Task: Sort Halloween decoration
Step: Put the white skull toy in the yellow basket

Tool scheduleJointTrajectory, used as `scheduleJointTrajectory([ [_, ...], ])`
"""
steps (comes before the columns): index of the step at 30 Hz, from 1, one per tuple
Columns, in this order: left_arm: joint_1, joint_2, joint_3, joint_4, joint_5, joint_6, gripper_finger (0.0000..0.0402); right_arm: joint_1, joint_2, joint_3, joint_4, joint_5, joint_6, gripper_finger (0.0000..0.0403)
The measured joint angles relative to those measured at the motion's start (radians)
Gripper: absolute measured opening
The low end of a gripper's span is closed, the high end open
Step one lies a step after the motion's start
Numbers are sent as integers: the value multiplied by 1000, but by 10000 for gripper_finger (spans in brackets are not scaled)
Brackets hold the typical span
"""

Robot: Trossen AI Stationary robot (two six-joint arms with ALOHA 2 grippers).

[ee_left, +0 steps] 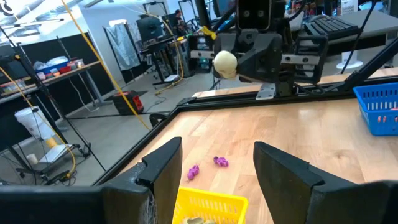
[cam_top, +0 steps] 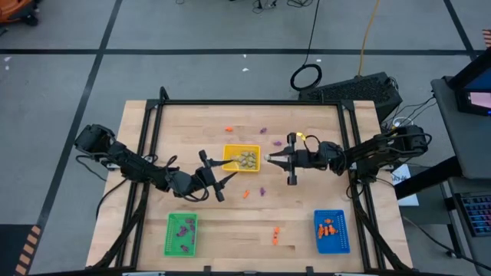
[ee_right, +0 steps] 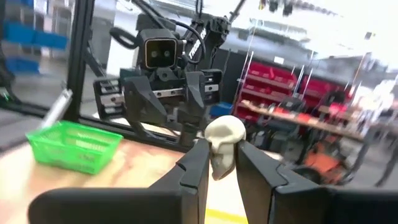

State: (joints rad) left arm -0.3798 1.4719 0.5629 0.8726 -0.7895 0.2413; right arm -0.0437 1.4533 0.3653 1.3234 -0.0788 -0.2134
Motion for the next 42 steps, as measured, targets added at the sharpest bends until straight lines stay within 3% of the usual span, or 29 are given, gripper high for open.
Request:
scheduleJointTrajectory([
  [12, 0, 0, 0, 0, 0, 0, 203, 0, 0, 0, 4, 0, -368, 59],
  [22, 0, 0, 0, 0, 0, 0, 203, 0, 0, 0, 4, 0, -422, 59],
  [30, 0, 0, 0, 0, 0, 0, 203, 0, 0, 0, 4, -1, -305, 59],
  [42, 0, 0, 0, 0, 0, 0, 203, 0, 0, 0, -28, -1, 247, 59],
])
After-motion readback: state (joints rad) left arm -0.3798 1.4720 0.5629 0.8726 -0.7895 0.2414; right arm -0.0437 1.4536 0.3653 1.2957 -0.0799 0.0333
